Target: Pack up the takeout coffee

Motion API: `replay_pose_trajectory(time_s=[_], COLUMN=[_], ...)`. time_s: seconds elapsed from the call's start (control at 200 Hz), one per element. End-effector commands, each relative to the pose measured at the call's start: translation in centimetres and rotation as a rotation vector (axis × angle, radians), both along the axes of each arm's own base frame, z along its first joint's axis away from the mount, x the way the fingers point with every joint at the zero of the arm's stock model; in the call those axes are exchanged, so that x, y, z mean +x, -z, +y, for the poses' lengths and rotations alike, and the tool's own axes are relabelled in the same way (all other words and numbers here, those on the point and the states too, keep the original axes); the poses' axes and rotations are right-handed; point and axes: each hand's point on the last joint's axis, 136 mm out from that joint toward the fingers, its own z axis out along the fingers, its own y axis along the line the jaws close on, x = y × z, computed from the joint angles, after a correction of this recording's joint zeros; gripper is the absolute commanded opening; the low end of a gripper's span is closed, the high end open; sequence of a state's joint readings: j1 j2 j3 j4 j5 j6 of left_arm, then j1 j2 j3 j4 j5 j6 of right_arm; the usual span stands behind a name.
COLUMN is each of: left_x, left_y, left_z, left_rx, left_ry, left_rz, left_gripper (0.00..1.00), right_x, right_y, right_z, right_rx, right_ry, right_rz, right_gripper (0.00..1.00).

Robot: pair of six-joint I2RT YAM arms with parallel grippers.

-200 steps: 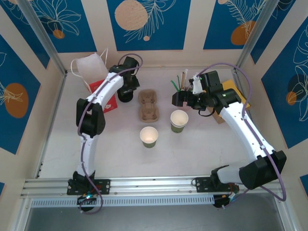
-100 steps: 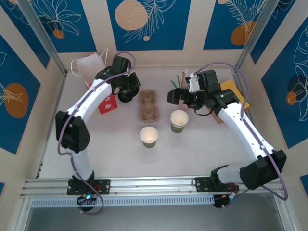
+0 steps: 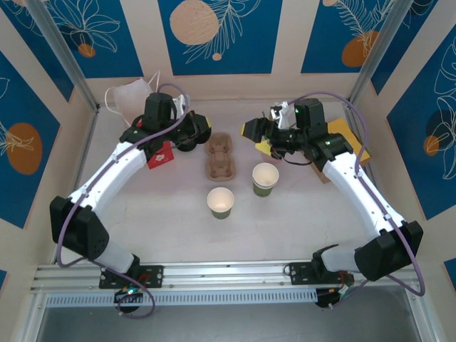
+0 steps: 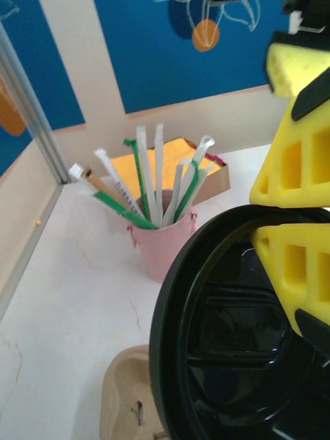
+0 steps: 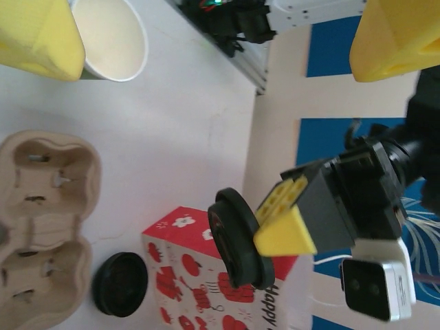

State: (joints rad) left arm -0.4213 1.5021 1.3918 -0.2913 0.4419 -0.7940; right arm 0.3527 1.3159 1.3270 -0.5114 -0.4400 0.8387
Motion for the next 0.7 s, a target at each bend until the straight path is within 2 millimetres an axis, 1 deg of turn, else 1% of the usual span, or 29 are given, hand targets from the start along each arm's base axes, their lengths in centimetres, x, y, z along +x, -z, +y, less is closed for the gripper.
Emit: replay_pose_trajectory(time_s=[0.0, 0.12, 0.22, 0.36, 0.41, 0.46, 0.525, 0.695], left_x=[-2.2, -3.7, -4.5, -5.2, -5.2, -5.2, -5.0, -4.9], left_y=[-3.5, -4.6, -5.4, -5.6, -5.6, -5.7, -5.9, -6.8], left_z=[-1.1, -1.5, -2.0, -3.0, -3.2, -3.3, -3.5, -3.8], left_rx=[-0.037, -0.097, -0.167, -0.248, -0.263, -0.274, -0.291, -0.336], left_ry=[0.109, 0.165, 0.205, 0.273, 0.284, 0.289, 0.287, 0.3], left_rz=[-0.178, -0.226, -0.243, -0.237, -0.231, -0.222, -0.222, -0.233], left_gripper=[0.09, 0.08, 0.09, 0.08, 0.08, 0.05, 0.07, 0.07], right_x=[0.1, 0.4, 0.6, 1.2, 1.4, 1.6, 2.2, 3.6], right_y=[-1.2, -1.5, -1.8, -2.3, -2.2, -2.0, -1.8, -2.5], right_z=[1.1, 1.7, 2.2, 2.7, 2.9, 3.1, 3.3, 3.9], right_rx=[0.115, 0.158, 0.201, 0.259, 0.273, 0.281, 0.294, 0.364], right_ry=[-0.032, -0.042, -0.048, -0.056, -0.062, -0.06, -0.051, -0.041], right_rz=[0.078, 0.126, 0.156, 0.209, 0.232, 0.257, 0.278, 0.312], right_gripper=[0.99, 1.0, 0.99, 0.97, 0.97, 0.97, 0.97, 0.96])
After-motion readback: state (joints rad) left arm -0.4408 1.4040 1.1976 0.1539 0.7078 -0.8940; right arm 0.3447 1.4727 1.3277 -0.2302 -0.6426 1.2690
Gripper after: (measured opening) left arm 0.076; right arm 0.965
